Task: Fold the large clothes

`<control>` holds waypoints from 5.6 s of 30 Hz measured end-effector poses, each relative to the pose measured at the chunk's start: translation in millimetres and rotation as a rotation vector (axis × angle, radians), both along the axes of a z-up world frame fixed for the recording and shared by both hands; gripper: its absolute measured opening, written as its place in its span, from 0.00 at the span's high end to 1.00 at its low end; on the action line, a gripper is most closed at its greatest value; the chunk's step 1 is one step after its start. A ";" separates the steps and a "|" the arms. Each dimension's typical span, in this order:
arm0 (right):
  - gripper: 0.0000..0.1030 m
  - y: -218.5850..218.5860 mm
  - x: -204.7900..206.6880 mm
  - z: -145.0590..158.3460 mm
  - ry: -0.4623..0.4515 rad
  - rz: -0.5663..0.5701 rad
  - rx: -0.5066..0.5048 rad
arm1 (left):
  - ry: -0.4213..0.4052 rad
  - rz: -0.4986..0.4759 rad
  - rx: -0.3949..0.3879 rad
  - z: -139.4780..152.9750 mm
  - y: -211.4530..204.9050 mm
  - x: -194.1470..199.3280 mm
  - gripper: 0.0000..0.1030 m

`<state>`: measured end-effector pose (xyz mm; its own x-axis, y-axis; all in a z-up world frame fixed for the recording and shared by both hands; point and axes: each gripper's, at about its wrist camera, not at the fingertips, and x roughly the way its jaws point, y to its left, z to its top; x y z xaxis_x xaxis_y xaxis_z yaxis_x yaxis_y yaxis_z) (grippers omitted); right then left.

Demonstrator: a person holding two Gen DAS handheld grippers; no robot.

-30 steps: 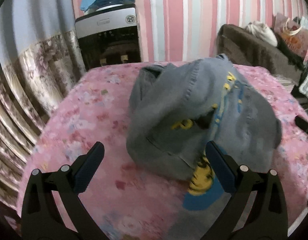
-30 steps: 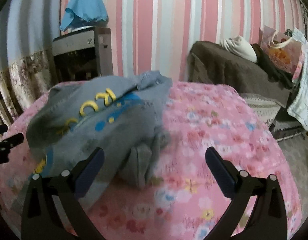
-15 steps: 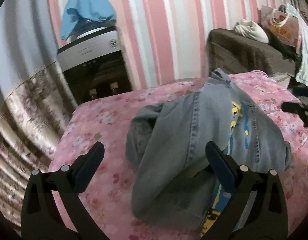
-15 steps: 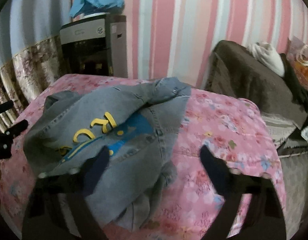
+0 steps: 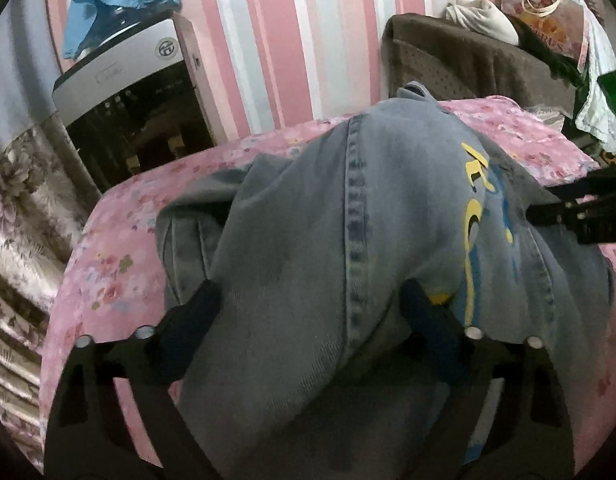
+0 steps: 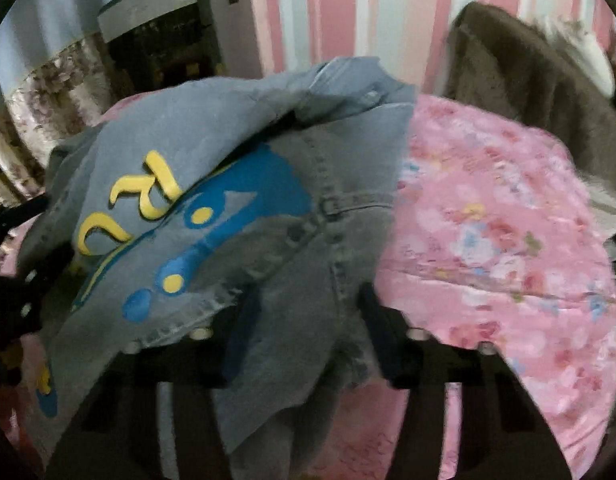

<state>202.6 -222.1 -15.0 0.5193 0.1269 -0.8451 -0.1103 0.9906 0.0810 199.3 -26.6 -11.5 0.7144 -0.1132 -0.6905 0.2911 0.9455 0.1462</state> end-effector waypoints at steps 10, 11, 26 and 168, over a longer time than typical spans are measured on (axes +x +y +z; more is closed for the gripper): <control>0.94 -3.2 5.5 26.2 -0.176 0.026 -0.115 | 0.060 -0.003 -0.056 10.5 12.3 47.2 0.97; 0.94 -9.0 9.1 31.8 -0.190 0.005 -0.141 | 0.059 0.008 -0.060 11.6 15.9 51.0 0.97; 1.00 -163.5 81.0 66.6 -0.175 -0.286 -0.272 | 0.094 0.244 -0.073 -2.5 92.9 146.8 0.96; 0.45 -90.5 -106.0 54.7 -0.158 -0.007 0.177 | 0.228 -0.092 -0.105 25.5 60.7 -91.2 0.28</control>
<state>96.6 -312.6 39.7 0.6445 0.2615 -0.7184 -0.1281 0.9633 0.2358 108.1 34.1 14.0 0.5252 -0.2502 -0.8134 0.3908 0.9200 -0.0306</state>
